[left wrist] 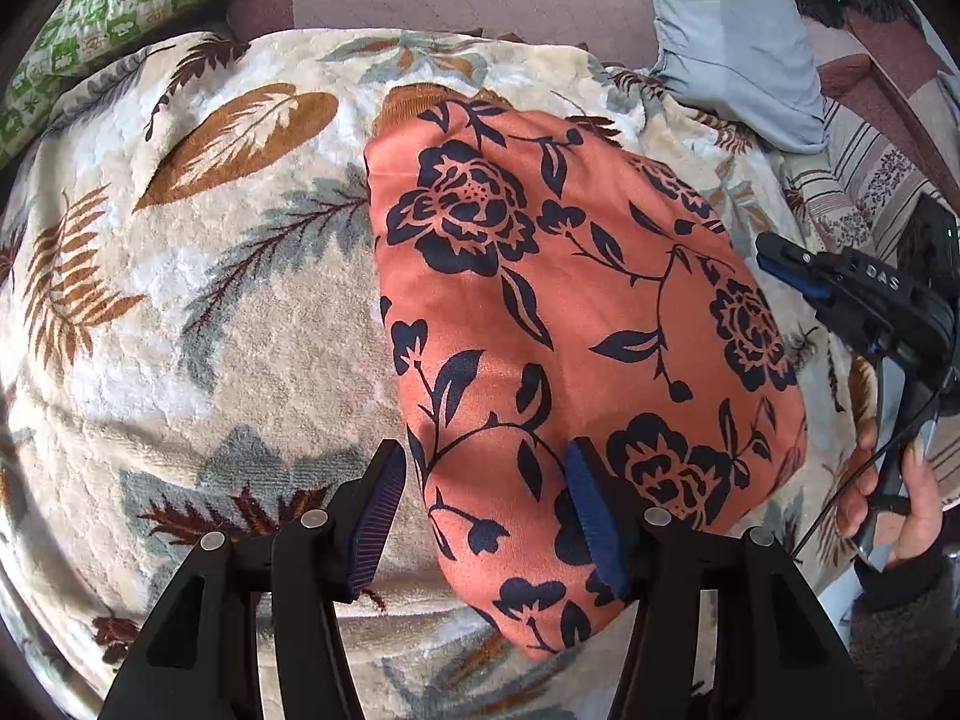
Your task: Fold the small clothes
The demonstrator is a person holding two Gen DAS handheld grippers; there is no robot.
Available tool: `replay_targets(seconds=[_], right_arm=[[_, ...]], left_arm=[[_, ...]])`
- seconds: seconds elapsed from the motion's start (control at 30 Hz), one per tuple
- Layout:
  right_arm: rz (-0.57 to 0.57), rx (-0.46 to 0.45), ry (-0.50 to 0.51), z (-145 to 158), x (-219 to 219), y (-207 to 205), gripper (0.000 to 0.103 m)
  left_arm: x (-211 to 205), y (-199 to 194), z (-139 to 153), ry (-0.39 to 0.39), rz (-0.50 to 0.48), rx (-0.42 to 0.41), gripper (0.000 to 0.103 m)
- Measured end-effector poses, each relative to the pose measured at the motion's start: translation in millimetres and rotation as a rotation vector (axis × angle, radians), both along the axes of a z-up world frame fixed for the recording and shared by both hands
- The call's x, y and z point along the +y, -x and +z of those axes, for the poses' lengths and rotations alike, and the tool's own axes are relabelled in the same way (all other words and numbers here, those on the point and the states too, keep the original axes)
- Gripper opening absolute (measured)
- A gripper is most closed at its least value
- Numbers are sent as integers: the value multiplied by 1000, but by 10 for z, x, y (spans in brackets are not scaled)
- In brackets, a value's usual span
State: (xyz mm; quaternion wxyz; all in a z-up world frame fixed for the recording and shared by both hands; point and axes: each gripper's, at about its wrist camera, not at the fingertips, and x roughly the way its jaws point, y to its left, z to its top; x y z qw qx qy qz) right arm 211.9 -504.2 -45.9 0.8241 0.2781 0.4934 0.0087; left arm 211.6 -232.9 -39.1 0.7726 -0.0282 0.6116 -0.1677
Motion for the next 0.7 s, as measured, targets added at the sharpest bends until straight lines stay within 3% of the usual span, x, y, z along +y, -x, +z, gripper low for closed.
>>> replay_targets(seconds=[0.03, 0.07, 0.1, 0.17, 0.23, 0.33, 0.37, 0.43, 0.53, 0.7], right_arm=[[17, -23, -100, 26, -33, 100, 24], [41, -35, -172, 51, -33, 204, 43], [63, -51, -206, 78, -1, 317, 51], [89, -76, -191, 102, 93, 542, 52], [101, -66, -104, 20, 183, 705, 50], [132, 47, 51, -323, 323, 811, 45], [134, 40, 81, -373, 364, 840, 46], [116, 10, 108, -320, 405, 862, 52], [109, 47, 95, -350, 424, 793, 66], [104, 60, 128, -379, 512, 769, 79]], left_arm=[[10, 23, 49, 8, -1, -11, 54], [11, 52, 79, 13, -6, -22, 55], [-5, 88, 85, 6, -9, -32, 56], [-83, 168, -11, -38, -20, -33, 56], [-151, 236, -175, -88, -15, -37, 57], [-180, 285, -304, -104, 17, -39, 69], [-176, 291, -296, -113, 36, -51, 75], [-208, 302, -304, -127, 52, -57, 80], [-203, 314, -310, -118, 71, -48, 80], [-186, 339, -308, -123, 72, -59, 80]])
